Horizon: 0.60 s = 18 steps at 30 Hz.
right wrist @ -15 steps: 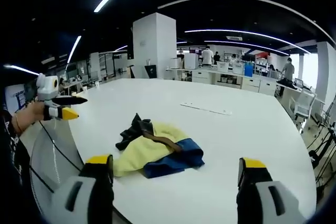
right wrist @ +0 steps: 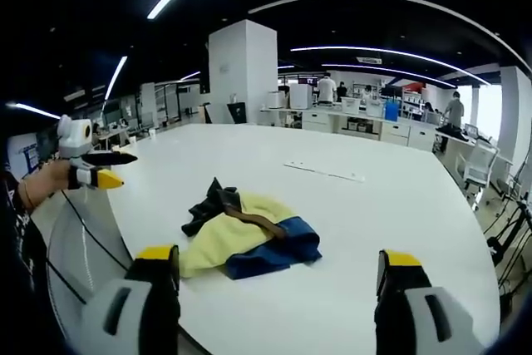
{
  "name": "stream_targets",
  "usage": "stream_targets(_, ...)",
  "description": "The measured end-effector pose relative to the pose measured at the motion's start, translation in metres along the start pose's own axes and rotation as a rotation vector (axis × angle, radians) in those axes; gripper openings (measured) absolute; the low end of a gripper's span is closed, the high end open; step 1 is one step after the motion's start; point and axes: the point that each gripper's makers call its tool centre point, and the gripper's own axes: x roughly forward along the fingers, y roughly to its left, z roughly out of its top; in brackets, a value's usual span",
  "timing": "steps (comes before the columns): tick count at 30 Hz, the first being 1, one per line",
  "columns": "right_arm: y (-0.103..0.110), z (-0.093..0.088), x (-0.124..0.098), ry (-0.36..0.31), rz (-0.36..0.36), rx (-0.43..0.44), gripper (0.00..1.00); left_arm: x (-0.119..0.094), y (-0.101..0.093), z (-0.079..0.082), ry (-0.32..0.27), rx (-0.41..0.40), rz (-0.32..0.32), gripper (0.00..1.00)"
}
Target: Fold the garment on the visible template until the final outline fits inside the template.
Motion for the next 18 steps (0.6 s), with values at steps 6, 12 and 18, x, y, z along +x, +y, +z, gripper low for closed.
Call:
stream_targets(6,0.0,-0.001,0.0,0.0,0.002,0.0,1.0,0.001,0.004,0.0,-0.005,0.001,-0.001,0.97)
stream_targets(12,0.001,-0.002,0.001,-0.001,0.002,0.002,1.0,0.003,0.01,-0.004,0.002,0.0,-0.004,0.97)
stream_targets(18,0.004,-0.005,0.003,-0.003,0.014,-0.004,1.0,0.005,0.012,-0.003,-0.005,0.003,-0.001,0.96)
